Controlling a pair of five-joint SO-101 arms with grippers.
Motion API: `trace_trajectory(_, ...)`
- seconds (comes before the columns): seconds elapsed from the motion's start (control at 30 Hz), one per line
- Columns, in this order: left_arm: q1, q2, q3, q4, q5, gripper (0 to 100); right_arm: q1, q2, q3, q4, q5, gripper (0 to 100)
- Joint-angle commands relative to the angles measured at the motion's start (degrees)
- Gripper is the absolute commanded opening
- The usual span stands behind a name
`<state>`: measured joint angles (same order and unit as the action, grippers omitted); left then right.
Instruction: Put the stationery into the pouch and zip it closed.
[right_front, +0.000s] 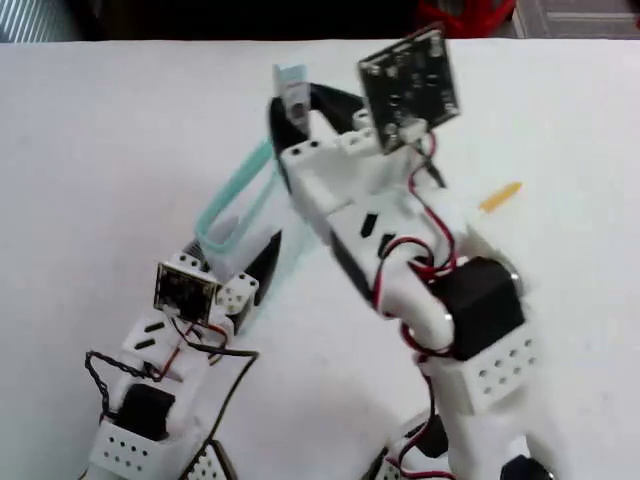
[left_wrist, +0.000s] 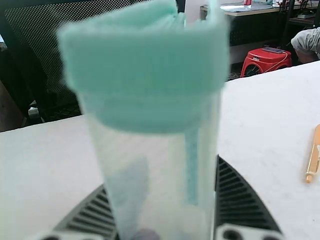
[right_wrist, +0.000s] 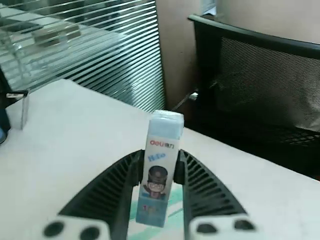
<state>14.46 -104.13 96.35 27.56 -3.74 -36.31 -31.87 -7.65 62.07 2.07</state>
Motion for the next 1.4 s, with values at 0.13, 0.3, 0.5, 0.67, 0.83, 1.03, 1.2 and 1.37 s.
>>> trace_trajectory(0.13,-0.04,-0.66,-0.35,-0.88,-0.53,21,-4.53,5.49,-2.55,2.95,0.79,1.8)
trace_trajectory(0.3,-0.13,-0.66,-0.35,-0.88,-0.53,21,-4.35,11.38,-1.41,-0.84,1.14,1.8)
trace_trajectory(0.5,-0.48,-0.66,-0.88,-0.88,-0.53,22,-2.77,15.25,-1.23,0.75,1.23,1.8)
trace_trajectory(0.67,-0.48,-0.66,-0.88,-0.88,-0.35,22,1.71,17.45,-1.23,0.57,1.23,1.8)
trace_trajectory(0.83,-0.48,-0.66,-0.97,-0.88,-0.44,22,1.71,19.3,1.93,0.48,1.14,1.8)
trace_trajectory(1.03,-0.22,-0.66,-0.79,-0.88,-0.44,22,-0.66,12.79,8.79,0.57,1.14,2.1)
trace_trajectory(1.2,-0.22,-0.66,-0.79,-0.88,-0.44,22,-5.14,3.21,14.68,0.48,1.14,2.2)
trace_trajectory(1.37,-0.13,-0.66,-0.7,-0.88,-0.44,22,-7.96,-1.19,19.96,-1.63,1.14,11.9)
